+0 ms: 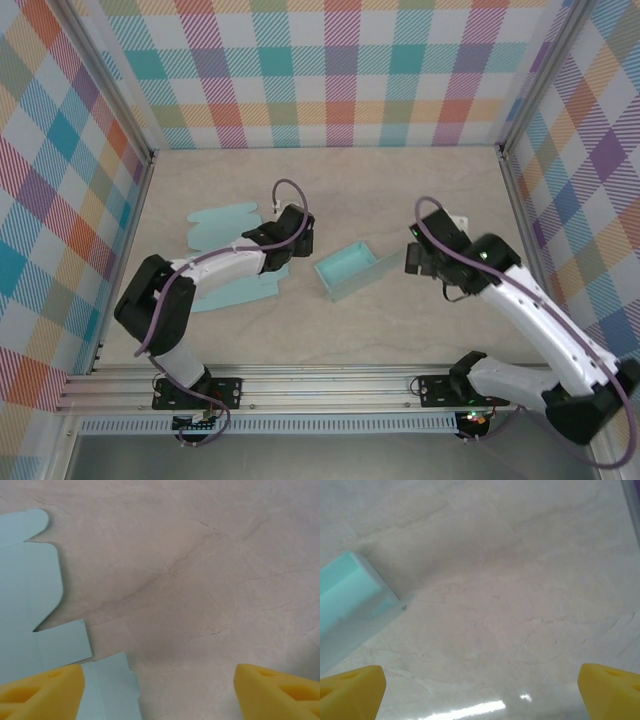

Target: Fold the paper box

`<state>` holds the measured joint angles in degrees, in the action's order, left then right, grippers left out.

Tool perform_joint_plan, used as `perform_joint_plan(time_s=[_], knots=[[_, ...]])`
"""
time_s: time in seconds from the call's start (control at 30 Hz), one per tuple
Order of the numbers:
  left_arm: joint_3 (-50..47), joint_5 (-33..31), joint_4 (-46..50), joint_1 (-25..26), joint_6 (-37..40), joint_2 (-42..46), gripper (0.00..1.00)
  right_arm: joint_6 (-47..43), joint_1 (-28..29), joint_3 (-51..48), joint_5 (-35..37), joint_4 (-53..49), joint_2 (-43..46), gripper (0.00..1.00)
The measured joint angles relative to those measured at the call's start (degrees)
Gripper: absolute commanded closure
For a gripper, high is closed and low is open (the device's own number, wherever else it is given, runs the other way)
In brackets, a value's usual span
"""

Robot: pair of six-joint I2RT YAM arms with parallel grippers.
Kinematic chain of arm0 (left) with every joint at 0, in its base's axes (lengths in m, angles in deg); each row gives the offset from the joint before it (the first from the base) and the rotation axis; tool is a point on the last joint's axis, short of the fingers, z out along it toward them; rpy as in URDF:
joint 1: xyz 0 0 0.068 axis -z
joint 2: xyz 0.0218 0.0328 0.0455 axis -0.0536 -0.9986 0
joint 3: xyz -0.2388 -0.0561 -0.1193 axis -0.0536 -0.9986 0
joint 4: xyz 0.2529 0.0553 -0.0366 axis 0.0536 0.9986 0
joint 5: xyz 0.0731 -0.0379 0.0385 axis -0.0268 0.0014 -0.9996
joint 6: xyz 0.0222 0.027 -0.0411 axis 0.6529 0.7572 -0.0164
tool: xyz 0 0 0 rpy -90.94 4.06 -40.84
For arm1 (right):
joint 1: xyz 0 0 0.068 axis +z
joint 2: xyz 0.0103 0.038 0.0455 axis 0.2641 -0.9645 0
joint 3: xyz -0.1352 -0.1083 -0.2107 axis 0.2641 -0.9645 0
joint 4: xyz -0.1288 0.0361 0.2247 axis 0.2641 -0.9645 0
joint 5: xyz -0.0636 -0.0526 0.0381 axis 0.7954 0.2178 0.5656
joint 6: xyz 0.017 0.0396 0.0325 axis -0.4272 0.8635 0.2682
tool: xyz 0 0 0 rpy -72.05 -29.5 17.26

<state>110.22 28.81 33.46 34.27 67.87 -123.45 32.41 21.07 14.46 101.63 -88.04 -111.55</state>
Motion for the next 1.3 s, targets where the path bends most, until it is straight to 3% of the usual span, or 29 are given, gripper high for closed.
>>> perform_joint_plan(time_s=[0.17,0.3,0.43,0.63,0.83,1.3], knots=[[2.0,1.0,0.0,0.0,1.0,-4.7,0.37,4.8,-0.5,-16.3,-8.4,9.9,5.8,0.32],[2.4,2.5,-0.3,0.0,1.1,-6.1,0.44,8.4,-1.0,-27.5,-16.2,23.0,3.9,0.45],[2.1,5.3,-1.8,0.0,1.1,-6.1,0.47,10.6,-1.4,-32.7,-21.5,34.3,0.0,0.51],[-1.2,10.4,-4.7,0.2,-0.1,-6.1,0.52,11.3,-3.6,-32.9,-25.6,47.4,-6.8,0.60],[-4.6,14.0,-6.9,1.4,-2.8,-6.1,0.53,10.6,-10.2,-32.9,-32.0,58.2,-15.5,0.64],[-6.8,18.4,-14.6,12.5,-10.0,-6.0,0.54,2.0,-21.5,-16.2,-44.9,63.5,-35.6,0.69]])
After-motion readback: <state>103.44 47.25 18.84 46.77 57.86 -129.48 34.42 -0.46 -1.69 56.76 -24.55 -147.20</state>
